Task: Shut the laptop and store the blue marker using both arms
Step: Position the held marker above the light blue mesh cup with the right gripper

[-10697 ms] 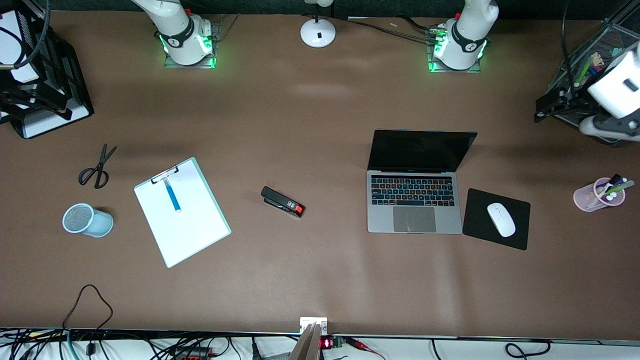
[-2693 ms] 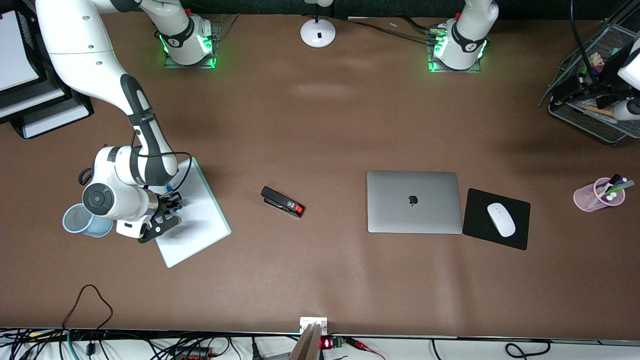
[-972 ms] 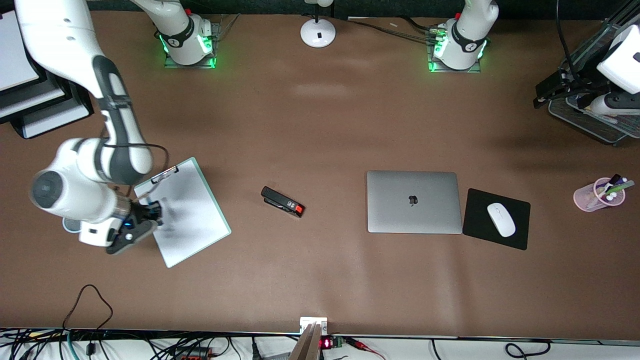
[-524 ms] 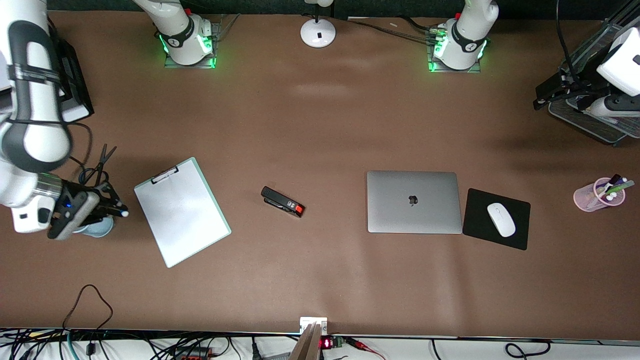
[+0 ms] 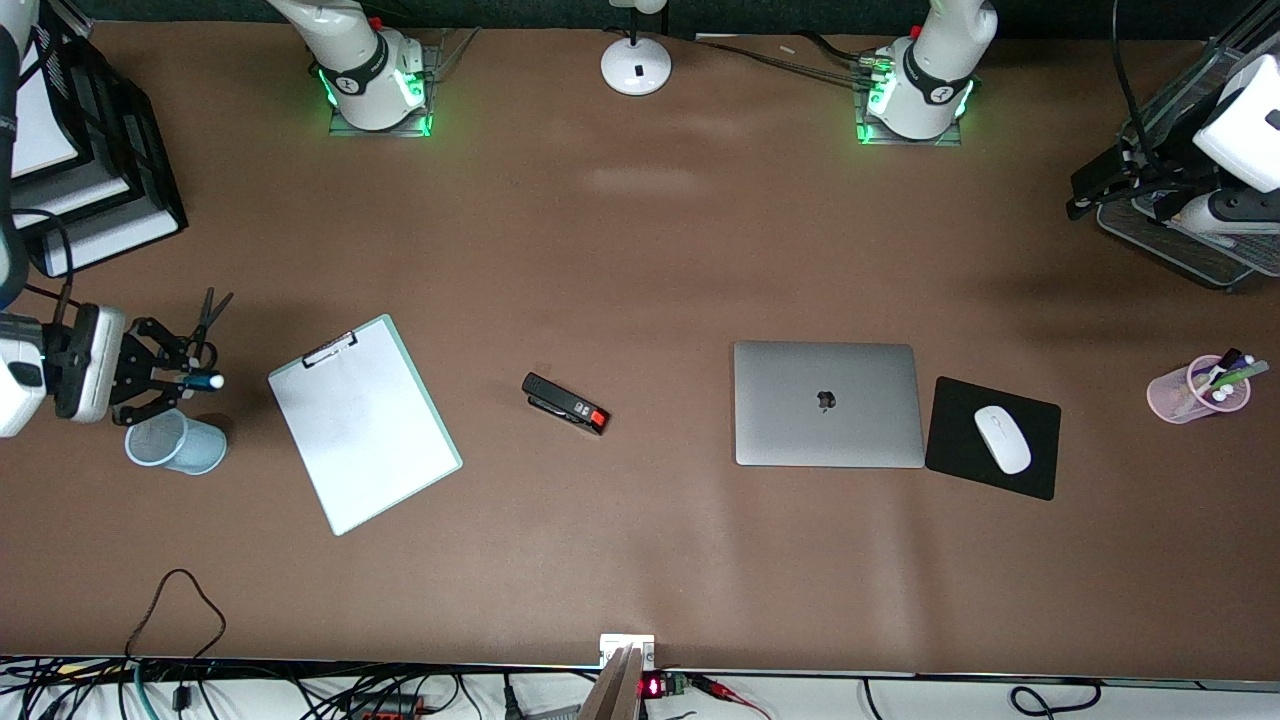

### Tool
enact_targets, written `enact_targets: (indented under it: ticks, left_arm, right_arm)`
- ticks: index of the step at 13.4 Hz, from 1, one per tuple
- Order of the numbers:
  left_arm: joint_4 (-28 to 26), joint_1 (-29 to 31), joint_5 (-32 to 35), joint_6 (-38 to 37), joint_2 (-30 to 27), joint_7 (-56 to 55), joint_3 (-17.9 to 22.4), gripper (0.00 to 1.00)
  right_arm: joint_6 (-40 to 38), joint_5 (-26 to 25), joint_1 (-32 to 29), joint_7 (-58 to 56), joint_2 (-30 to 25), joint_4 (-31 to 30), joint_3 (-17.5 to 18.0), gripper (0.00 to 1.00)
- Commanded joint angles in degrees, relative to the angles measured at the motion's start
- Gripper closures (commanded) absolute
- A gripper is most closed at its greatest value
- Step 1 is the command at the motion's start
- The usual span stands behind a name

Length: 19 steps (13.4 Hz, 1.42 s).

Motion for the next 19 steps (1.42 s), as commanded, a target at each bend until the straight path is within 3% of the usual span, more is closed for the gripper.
enact_targets:
  ticks: [1,6,12,19]
  left_arm:
    - [0.92,0.24,-0.24,-0.26,0.29,1.11,-0.10,0.00]
    - [0.83,0.16,0.02,-0.26,0.29,1.11,-0.28,0.00]
    - [0.83,0.15,-0.07,-0.34,0.37,1.11,-0.28,0.00]
    - [0.83,0.24,-0.07,-0.08,0.46,1.11,-0.19,0.00]
  right_arm:
    - [-4.76,4.41,-2.15,-8.54,0.64,1.58,0.26,0.98]
    - [-5.73,13.29,-6.89,-15.33,3.72,2.90,0.26,0.98]
    - [-5.21,15.86,-9.45,-18.23,4.86,4.38,0.26,0.98]
    - [-5.03,16.03,-12.61,-19.12,11.80,9.31,0.34,0.98]
